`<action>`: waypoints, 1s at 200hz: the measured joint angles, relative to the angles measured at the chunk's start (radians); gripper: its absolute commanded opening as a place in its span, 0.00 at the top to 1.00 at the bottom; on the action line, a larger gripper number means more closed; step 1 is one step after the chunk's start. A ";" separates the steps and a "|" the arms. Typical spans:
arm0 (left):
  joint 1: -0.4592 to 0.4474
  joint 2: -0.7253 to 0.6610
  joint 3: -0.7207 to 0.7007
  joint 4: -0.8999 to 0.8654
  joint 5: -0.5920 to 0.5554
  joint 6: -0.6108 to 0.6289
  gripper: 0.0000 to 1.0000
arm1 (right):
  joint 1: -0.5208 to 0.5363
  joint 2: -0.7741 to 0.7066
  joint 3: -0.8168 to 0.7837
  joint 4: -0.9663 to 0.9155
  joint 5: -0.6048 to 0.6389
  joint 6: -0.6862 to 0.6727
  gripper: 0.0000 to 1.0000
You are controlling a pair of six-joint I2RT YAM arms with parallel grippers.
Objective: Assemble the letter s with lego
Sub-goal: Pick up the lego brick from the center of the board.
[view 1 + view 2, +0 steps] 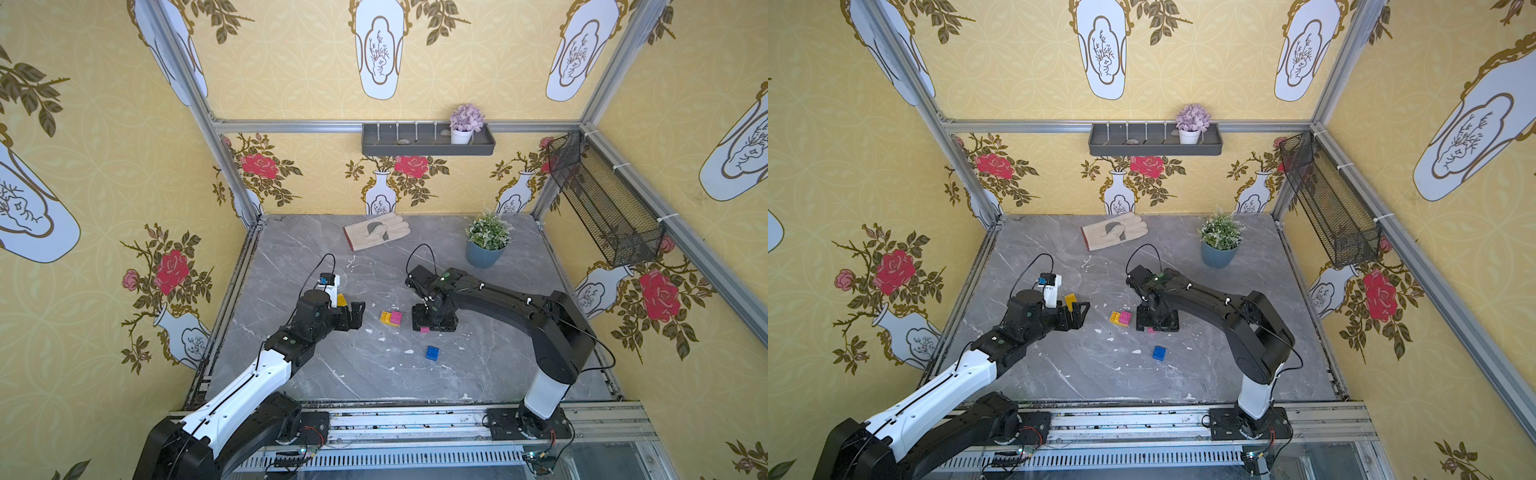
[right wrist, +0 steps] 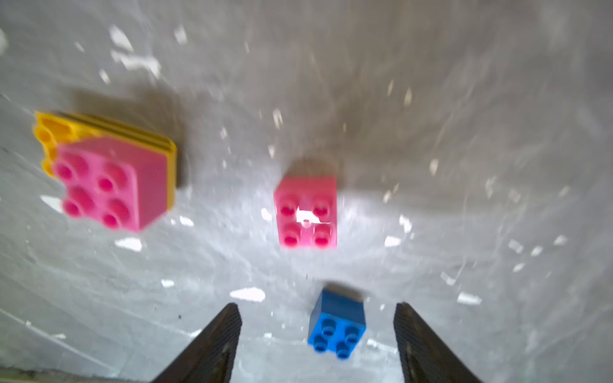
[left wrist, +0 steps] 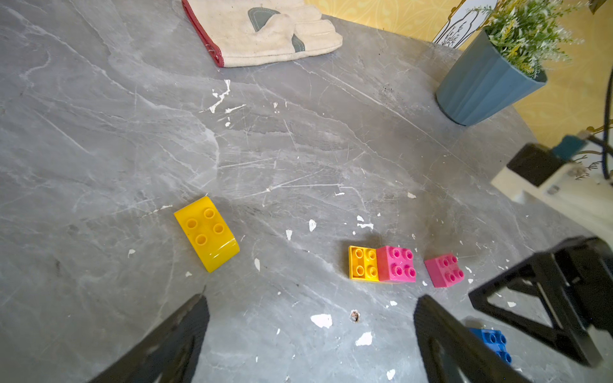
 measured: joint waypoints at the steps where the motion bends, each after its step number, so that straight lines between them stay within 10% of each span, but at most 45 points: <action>1: 0.000 0.000 0.000 0.000 0.000 0.000 0.01 | 0.004 -0.001 -0.004 -0.002 -0.003 0.008 0.29; 75: 0.000 0.006 0.000 0.000 0.001 -0.006 0.01 | 0.099 0.026 -0.073 -0.017 -0.048 0.256 0.40; 200: -0.002 0.016 0.000 0.000 0.012 -0.005 0.01 | 0.068 0.068 -0.080 0.004 0.005 0.281 0.59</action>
